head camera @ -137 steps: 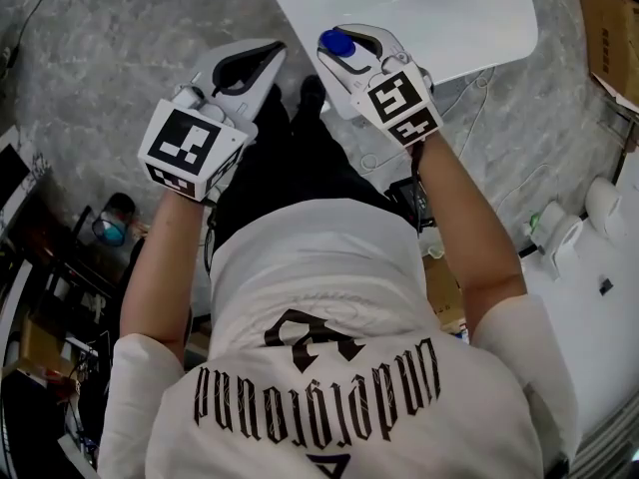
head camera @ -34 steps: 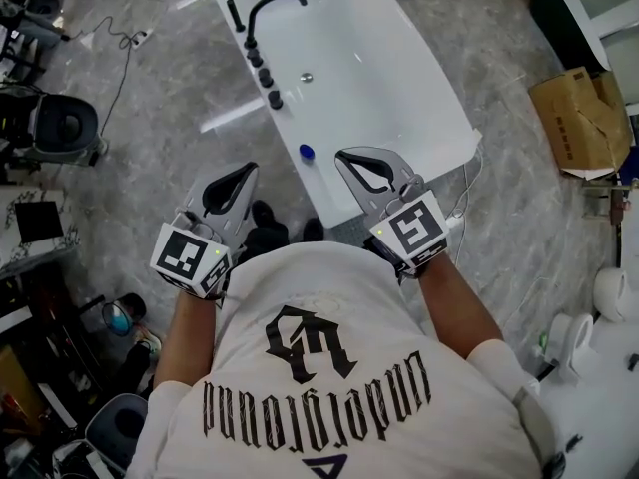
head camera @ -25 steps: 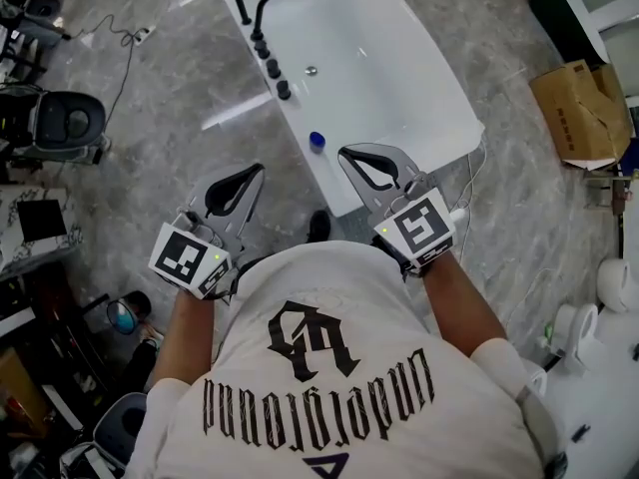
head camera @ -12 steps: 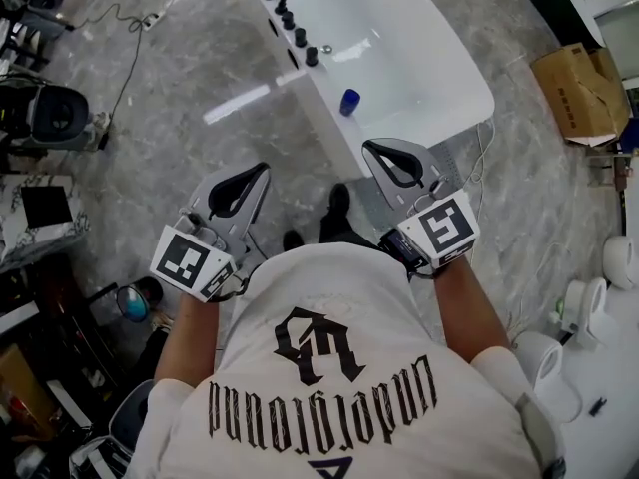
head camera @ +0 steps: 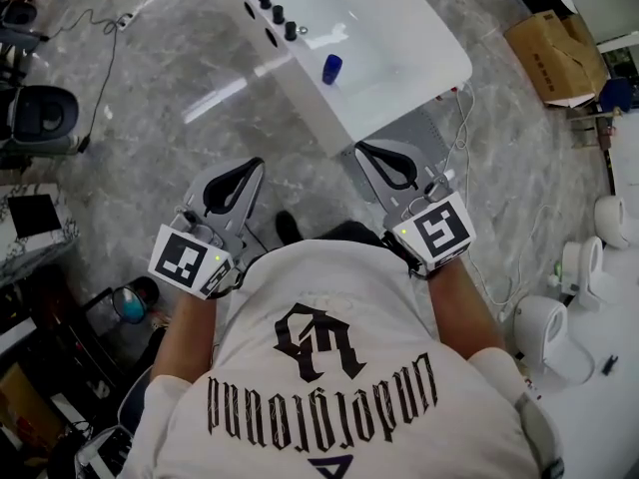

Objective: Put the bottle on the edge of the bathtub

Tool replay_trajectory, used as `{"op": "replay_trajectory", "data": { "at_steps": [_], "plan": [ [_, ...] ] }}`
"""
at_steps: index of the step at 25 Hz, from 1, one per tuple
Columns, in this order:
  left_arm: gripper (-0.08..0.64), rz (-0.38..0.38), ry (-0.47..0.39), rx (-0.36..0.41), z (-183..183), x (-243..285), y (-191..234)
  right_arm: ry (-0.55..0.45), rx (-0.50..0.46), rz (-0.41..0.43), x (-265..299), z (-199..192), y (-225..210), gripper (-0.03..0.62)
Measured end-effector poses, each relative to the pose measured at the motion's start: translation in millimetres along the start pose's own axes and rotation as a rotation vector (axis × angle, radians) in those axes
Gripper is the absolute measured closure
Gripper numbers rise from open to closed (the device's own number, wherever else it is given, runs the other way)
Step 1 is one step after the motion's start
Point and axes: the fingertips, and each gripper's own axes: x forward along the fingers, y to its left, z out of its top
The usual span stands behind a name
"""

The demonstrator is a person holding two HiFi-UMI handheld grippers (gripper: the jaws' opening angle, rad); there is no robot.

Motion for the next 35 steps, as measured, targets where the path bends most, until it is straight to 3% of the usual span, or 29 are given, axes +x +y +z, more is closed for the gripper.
{"op": "replay_trajectory", "data": {
  "at_steps": [10, 28, 35],
  "plan": [
    [0.552, 0.001, -0.013, 0.026, 8, 14, -79, -0.036, -0.004, -0.015, -82, -3, -6, 0.591],
    [0.552, 0.054, -0.006, 0.038, -32, 54, -314, -0.080, -0.001, 0.072, -300, -97, 11, 0.591],
    [0.552, 0.065, 0.015, 0.050, -44, 60, -370, -0.085, 0.026, 0.099, -351, -120, 21, 0.591]
  ]
}}
